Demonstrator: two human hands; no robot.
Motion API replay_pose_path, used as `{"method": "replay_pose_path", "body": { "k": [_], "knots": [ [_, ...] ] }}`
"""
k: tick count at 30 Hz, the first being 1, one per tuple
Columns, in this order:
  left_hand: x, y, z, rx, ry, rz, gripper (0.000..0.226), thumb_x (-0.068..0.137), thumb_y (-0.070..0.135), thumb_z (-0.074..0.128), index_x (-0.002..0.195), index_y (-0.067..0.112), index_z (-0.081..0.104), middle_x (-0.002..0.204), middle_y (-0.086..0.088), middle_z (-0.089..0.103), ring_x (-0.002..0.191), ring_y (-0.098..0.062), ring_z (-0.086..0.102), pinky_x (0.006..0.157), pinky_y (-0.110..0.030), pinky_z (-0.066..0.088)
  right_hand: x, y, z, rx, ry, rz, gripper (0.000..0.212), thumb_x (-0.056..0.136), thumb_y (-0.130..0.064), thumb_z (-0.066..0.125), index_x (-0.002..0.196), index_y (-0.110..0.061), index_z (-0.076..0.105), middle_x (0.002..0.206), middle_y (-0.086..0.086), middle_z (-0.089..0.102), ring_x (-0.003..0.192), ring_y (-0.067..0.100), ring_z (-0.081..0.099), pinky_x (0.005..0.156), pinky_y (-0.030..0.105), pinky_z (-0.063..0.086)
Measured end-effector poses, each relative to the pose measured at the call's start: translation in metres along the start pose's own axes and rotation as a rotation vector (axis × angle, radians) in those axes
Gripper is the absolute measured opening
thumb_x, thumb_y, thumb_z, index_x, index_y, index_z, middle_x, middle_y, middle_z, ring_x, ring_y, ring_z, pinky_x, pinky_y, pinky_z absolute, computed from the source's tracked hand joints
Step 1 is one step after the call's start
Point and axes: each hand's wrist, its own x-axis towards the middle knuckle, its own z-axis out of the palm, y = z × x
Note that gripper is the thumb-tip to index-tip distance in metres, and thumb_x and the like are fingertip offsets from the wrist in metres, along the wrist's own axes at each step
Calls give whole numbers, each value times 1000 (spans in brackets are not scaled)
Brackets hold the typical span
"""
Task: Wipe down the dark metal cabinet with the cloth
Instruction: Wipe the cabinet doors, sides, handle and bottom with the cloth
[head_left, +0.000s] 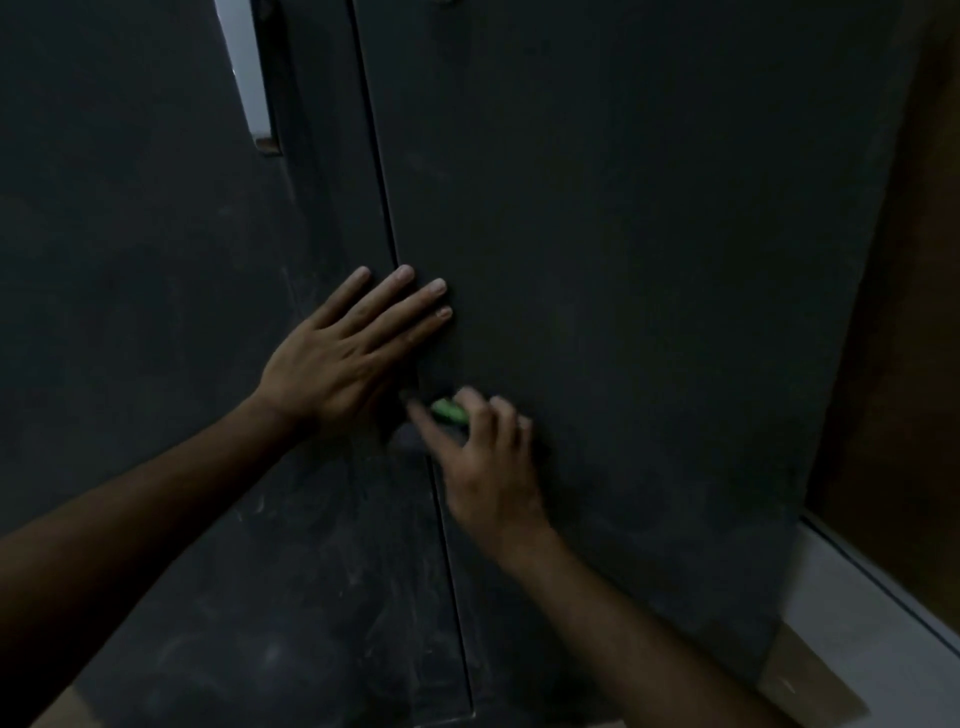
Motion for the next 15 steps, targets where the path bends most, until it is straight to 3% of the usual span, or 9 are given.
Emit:
{"method": "replay_pose_path", "body": {
  "k": [2, 4, 6, 9, 10, 12, 14, 15],
  "knots": [
    [1, 2, 0, -2, 3, -7, 58, 111, 31, 29, 167, 15, 24, 174, -8, 20, 161, -32, 18, 130, -56, 17, -46, 16, 3, -11, -109, -200, 55, 92, -18, 51, 143, -39, 55, 138, 8, 38, 109, 32, 43, 83, 45, 50],
    [2, 4, -1, -8, 6, -15, 57, 112, 32, 27, 167, 15, 24, 174, -8, 21, 161, -32, 17, 130, -56, 17, -74, 49, -8, 5, -131, -201, 56, 86, -14, 59, 136, -38, 62, 134, 6, 39, 105, 30, 44, 78, 46, 53],
    [1, 5, -1, -14, 11, -29, 57, 112, 33, 25, 167, 15, 24, 174, -7, 21, 162, -31, 16, 130, -56, 15, -74, 76, -20, 9, -56, -18, 64, 77, -5, 68, 133, -36, 66, 131, 8, 43, 101, 32, 46, 76, 47, 53],
    [5, 22, 0, -74, 99, -151, 55, 112, 30, 30, 164, 13, 33, 172, -8, 27, 161, -32, 18, 130, -57, 14, -33, 69, -18, 59, 119, 429, 72, 77, -2, 68, 140, -36, 58, 133, 13, 48, 105, 35, 47, 83, 45, 49],
    [8, 35, 1, -105, 145, -220, 53, 111, 27, 36, 161, 11, 38, 170, -9, 30, 160, -33, 21, 129, -59, 15, -25, 54, -13, 64, 144, 433, 72, 79, -5, 66, 143, -37, 54, 134, 13, 47, 105, 35, 47, 85, 45, 46],
    [12, 64, 4, -174, 201, -320, 51, 108, 23, 45, 156, 7, 46, 168, -13, 34, 159, -34, 26, 128, -60, 16, -43, 29, 2, 6, 44, 181, 68, 84, -14, 60, 147, -39, 48, 136, 11, 43, 106, 34, 47, 85, 44, 44],
    [12, 85, 8, -222, 199, -300, 51, 106, 23, 49, 154, 5, 48, 167, -15, 35, 158, -35, 27, 128, -60, 17, -89, 34, 4, -26, -130, -110, 63, 86, -19, 61, 144, -42, 53, 135, 8, 45, 106, 31, 47, 84, 42, 48],
    [10, 92, 11, -233, 179, -253, 53, 104, 23, 50, 154, 5, 48, 167, -16, 35, 158, -35, 27, 128, -60, 17, -110, 49, -4, -33, -201, -166, 64, 80, -19, 68, 139, -41, 59, 132, 8, 52, 104, 31, 50, 82, 41, 50]
  ]
}}
